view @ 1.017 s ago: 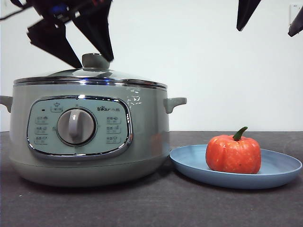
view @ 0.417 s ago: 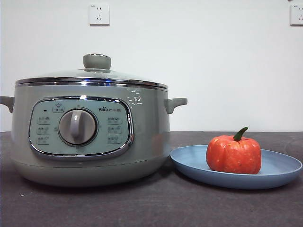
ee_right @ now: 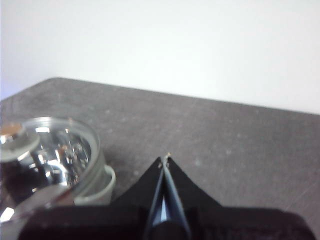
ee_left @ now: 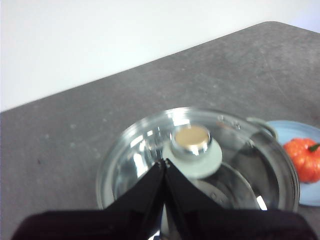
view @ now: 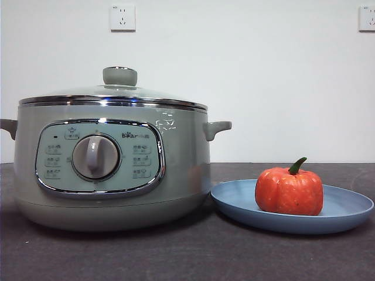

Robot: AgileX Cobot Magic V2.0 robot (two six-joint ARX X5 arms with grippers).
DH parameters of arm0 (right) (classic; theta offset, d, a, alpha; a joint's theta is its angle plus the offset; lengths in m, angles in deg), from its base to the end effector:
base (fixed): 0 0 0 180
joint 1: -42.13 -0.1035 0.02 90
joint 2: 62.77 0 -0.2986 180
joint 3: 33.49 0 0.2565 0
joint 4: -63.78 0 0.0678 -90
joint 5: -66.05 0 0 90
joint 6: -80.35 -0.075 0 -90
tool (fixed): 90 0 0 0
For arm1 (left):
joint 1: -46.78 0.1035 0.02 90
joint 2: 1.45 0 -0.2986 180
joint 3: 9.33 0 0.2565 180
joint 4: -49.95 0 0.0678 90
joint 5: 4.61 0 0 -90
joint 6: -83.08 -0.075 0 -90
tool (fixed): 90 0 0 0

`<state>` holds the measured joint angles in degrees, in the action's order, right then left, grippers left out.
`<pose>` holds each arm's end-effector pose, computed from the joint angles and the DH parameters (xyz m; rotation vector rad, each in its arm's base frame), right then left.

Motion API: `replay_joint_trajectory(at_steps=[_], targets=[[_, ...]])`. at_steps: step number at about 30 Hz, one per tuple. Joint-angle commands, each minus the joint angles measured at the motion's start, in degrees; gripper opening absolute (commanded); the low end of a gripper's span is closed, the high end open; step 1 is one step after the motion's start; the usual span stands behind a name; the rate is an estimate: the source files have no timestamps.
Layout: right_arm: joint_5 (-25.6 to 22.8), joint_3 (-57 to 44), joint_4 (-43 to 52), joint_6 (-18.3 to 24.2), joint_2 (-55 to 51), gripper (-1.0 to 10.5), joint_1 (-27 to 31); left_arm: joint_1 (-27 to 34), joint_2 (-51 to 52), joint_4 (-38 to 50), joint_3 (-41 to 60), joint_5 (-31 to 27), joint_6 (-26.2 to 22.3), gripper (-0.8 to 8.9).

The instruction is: Take the pumpkin out from the steamer,put the pumpkin in the blue plate,close the lid

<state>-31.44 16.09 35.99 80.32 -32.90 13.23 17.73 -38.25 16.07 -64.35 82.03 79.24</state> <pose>0.1302 0.0607 0.3187 -0.0438 0.1349 0.3730 0.1437 -0.0748 0.3241 0.1424 0.2497 -0.4545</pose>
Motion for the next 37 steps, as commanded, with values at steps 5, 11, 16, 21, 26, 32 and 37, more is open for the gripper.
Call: replay_joint_trajectory(at_steps=[5, 11, 16, 21, 26, 32, 37], targets=[[-0.52, -7.08, 1.42, -5.6, -3.15, -0.2, -0.13, -0.13, 6.95, 2.05, 8.83, 0.26, 5.09, -0.08], [-0.35, -7.06, 2.23, -10.1, -2.01, -0.2, -0.13, -0.13, 6.64, -0.79, 8.79, 0.46, 5.16, -0.03], [-0.39, -7.04, 0.83, -9.99, -1.99, -0.2, -0.11, -0.13, 6.56, -2.56, 8.79, 0.42, 5.16, -0.03], [-0.37, -7.04, -1.11, -9.99, -2.01, -0.2, -0.09, -0.13, 6.56, -2.51, 8.79, 0.44, 5.16, -0.03], [-0.39, -7.04, -3.45, -9.99, -2.01, -0.2, -0.09, -0.13, 6.75, -3.13, 8.79, 0.42, 5.03, -0.03], [-0.44, -7.04, -6.36, -9.99, -2.01, -0.2, -0.09, 5.29, 19.02, -10.86, 8.9, -1.07, 2.1, -0.03], [-0.37, -7.04, -8.61, -9.99, -2.01, -0.2, -0.02, 15.3, 28.3, -10.45, 9.7, -1.27, 0.96, -0.03]])
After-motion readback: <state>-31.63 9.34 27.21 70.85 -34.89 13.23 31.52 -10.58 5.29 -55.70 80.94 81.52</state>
